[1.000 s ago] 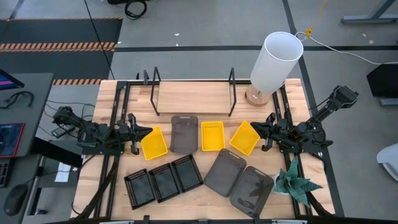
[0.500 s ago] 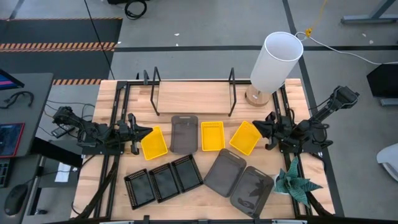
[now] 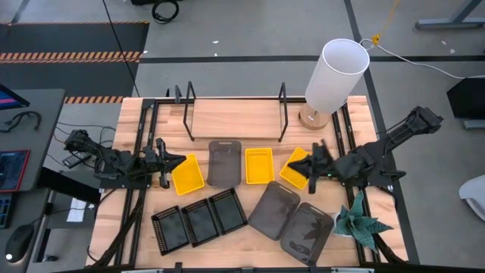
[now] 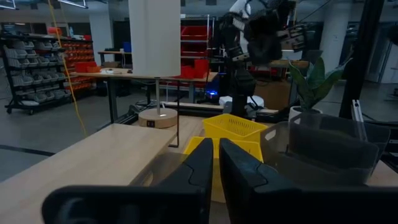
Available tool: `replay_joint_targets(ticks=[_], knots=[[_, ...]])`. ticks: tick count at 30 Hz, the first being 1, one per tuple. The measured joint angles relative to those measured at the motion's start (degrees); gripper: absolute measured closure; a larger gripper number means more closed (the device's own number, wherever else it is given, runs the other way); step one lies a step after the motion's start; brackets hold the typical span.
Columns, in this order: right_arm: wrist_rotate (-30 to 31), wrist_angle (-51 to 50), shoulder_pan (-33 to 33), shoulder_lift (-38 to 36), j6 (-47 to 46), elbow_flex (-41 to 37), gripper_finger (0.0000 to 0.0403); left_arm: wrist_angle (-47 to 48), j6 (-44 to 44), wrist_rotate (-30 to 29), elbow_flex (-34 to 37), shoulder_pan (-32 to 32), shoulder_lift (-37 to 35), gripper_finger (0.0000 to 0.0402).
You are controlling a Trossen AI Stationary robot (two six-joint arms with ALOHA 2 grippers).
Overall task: Stack baskets on shelf by color
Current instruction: Stack the center black bin on the bottom right black bin
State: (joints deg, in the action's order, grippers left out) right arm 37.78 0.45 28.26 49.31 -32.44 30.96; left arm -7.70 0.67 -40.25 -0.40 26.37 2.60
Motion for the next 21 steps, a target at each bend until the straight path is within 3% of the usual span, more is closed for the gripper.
replay_joint_targets(ticks=[5, 10, 21], knots=[[-3.69, -7.92, -0.09, 11.49, -6.18, 8.67, 0.0375, 0.0, 0.0, -0.01, 0.01, 0.01, -0.01, 0.0374], [-6.94, -23.67, -1.67, 21.72, -12.78, 19.53, 0.0364, 0.0, 0.0, 0.0, 0.01, 0.0, 0.01, 0.0375], [-22.69, -50.53, -6.18, 39.92, -20.03, 38.54, 0.0297, -0.02, 0.0, 0.0, 0.01, 0.01, -0.01, 0.0368]])
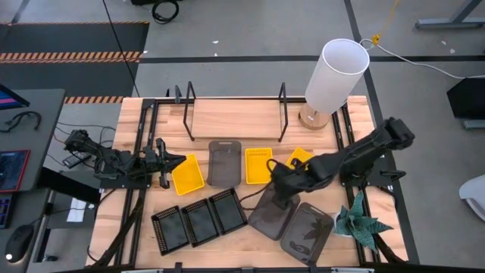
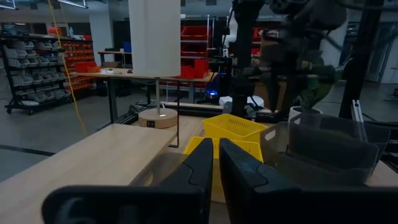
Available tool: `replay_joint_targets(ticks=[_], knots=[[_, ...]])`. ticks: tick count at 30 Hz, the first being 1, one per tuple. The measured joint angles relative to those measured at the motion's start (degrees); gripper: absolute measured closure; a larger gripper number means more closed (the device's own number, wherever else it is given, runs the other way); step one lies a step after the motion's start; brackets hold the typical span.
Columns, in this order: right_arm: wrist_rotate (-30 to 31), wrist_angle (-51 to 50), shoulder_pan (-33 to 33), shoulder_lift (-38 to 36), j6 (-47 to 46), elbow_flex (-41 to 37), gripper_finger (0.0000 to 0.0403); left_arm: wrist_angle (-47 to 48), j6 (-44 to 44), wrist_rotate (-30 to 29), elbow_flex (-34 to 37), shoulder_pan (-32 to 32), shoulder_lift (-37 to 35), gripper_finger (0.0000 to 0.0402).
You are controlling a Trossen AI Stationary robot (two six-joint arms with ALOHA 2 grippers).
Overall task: Stack baskets on shelf by color
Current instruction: Stack the center black bin on the bottom right black bin
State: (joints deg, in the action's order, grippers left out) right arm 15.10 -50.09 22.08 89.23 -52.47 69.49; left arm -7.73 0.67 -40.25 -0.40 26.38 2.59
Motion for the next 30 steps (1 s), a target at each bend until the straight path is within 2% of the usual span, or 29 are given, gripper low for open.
replay_joint_targets(ticks=[6, 12, 30], knots=[[-7.35, -10.89, -1.71, 6.21, 2.2, 6.34, 0.0269, 0.01, 0.0, -0.01, 0.01, -0.01, 0.01, 0.0376], [-12.57, -13.22, -4.44, 8.88, 6.95, 7.91, 0.0271, 0.0, 0.0, -0.01, 0.0, 0.0, 0.0, 0.0372], [-10.22, -11.94, -7.32, 12.96, 14.83, 7.89, 0.0273, -0.14, 0.0, -0.02, 0.01, 0.01, 0.0, 0.0369]])
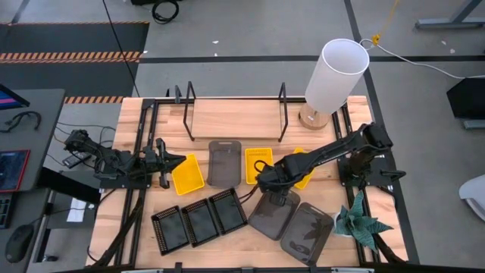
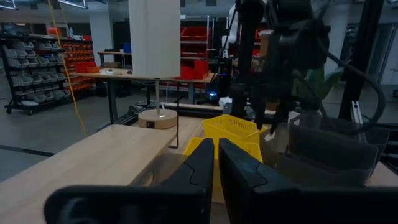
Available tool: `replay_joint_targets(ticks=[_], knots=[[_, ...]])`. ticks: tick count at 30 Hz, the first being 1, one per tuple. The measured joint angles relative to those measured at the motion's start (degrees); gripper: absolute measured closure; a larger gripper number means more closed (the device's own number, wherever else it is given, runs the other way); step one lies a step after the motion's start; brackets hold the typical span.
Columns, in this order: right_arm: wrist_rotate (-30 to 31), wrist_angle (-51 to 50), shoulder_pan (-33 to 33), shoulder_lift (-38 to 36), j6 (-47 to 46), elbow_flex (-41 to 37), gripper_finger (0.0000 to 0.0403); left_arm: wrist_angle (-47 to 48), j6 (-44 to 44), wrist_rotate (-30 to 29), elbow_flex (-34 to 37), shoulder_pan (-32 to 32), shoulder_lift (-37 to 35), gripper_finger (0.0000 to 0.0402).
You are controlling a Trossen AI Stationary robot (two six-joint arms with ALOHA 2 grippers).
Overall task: Stack baskets on shelf by color
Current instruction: Stack the center black bin on the bottom right black bin
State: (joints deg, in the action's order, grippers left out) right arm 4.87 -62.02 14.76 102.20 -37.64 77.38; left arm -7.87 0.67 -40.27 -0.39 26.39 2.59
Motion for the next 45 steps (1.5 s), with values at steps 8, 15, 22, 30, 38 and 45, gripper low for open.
replay_joint_targets(ticks=[8, 15, 22, 30, 38, 45], knots=[[-1.28, 0.25, -0.81, 4.95, 2.4, -0.02, 0.0273, 0.04, 0.0, 0.02, -0.01, -0.02, 0.0, 0.0365], [-3.7, 0.15, -2.01, 7.56, 3.8, -0.02, 0.0308, 0.03, 0.0, 0.02, -0.02, 0.0, 0.0, 0.0374], [-4.96, 0.56, -3.03, 7.21, 2.54, 0.07, 0.0393, 0.01, 0.0, 0.02, 0.0, 0.0, 0.0, 0.0365], [-5.13, 0.07, -2.99, 6.83, 2.55, 0.09, 0.0396, -0.01, 0.0, 0.02, -0.01, 0.0, 0.0, 0.0369], [-6.0, -3.23, -3.64, 1.63, 1.37, 1.62, 0.0398, -0.01, 0.0, 0.02, -0.01, 0.0, 0.02, 0.0371], [-6.58, -5.04, -3.17, -6.02, -1.21, 4.11, 0.0398, -0.01, 0.0, 0.02, -0.01, -0.02, 0.02, 0.0363]])
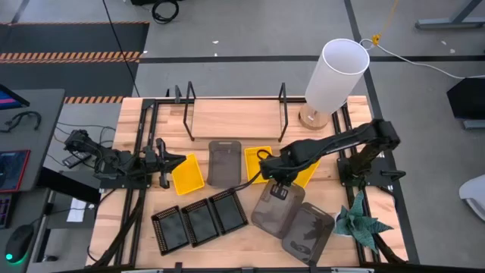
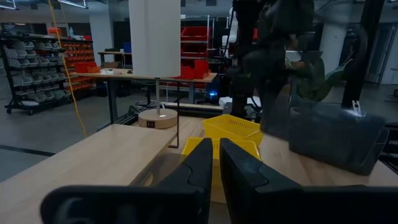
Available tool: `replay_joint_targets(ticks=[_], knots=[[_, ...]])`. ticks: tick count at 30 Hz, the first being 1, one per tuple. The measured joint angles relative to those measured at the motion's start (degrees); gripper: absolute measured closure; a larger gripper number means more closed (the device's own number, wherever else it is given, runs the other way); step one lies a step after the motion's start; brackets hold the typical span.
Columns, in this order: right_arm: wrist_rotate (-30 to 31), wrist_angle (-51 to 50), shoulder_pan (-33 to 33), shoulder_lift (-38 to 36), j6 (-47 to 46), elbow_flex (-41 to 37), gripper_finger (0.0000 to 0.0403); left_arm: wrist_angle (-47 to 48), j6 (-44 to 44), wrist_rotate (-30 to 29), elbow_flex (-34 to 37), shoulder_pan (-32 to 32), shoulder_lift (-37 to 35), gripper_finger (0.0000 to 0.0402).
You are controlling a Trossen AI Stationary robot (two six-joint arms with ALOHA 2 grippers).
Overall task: Stack baskets on shelf by color
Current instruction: Stack the center black bin on the bottom right black bin
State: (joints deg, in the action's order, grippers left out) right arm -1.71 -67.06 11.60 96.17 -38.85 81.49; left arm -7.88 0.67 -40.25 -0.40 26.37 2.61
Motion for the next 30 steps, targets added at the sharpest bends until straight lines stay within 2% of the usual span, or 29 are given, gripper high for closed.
replay_joint_targets(ticks=[4, 10, 23, 30], knots=[[-3.02, -0.57, 1.68, -4.2, -2.17, 0.04, 0.0398, 0.01, 0.0, 0.0, 0.0, 0.02, -0.01, 0.0368], [-3.69, -3.32, 6.67, -7.75, -8.01, 0.04, 0.0398, 0.0, 0.0, 0.0, 0.0, 0.01, 0.0, 0.0374], [0.05, -8.75, 18.42, -8.15, -21.35, -0.01, 0.0398, 0.0, -0.01, 0.0, 0.02, 0.01, -0.02, 0.0366], [1.17, -9.34, 22.34, -8.17, -26.85, -3.66, 0.0398, 0.0, 0.0, -0.01, 0.0, 0.01, 0.0, 0.0374]])
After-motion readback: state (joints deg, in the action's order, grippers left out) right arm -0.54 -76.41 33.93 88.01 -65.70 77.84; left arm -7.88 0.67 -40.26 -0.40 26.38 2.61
